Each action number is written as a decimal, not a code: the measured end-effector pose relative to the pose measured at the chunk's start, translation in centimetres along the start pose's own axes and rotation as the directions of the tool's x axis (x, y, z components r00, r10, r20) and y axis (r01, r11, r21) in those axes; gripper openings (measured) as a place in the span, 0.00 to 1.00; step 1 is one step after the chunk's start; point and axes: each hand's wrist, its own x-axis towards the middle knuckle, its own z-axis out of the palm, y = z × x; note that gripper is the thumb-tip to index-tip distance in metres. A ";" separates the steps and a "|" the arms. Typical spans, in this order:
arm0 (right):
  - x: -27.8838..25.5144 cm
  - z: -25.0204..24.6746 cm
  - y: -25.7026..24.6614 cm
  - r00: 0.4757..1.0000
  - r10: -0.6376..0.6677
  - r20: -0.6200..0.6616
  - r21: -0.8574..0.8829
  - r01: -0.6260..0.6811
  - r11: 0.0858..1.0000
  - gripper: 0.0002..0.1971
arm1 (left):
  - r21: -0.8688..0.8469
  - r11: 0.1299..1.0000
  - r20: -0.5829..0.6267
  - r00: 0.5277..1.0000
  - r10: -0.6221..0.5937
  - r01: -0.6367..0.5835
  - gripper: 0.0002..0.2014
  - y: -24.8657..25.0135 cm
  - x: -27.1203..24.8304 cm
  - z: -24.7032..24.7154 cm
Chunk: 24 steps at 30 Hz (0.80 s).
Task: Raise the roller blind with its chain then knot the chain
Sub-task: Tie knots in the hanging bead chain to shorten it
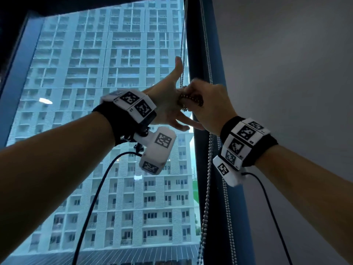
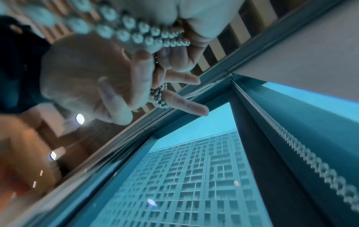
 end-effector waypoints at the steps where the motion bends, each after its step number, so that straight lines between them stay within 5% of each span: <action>1: 0.0 0.1 -0.1 0.997 0.072 -0.029 0.053 -0.070 0.996 0.06 | -0.027 1.000 -0.004 1.000 0.011 -0.011 0.50 -0.1 0.0 0.0; 5: 0.2 0.5 0.2 0.932 0.358 -0.056 0.172 -0.344 0.923 0.11 | -0.002 0.999 -0.002 0.999 0.051 -0.051 0.46 -0.5 0.3 0.3; 11: 0.0 2.2 0.3 0.793 0.609 0.005 0.327 -0.577 0.749 0.14 | 0.219 0.969 -0.063 0.990 0.128 -0.112 0.37 -1.8 1.2 1.4; 17: -1.5 1.7 0.3 0.807 0.586 0.068 0.412 -0.558 0.720 0.12 | 0.472 0.872 -0.027 0.987 0.160 -0.128 0.23 -2.3 1.1 1.0; 24: -2.0 0.5 0.5 0.751 0.637 0.173 0.551 -0.610 0.569 0.12 | 0.609 0.788 -0.031 0.990 0.141 -0.093 0.16 -1.9 1.9 1.3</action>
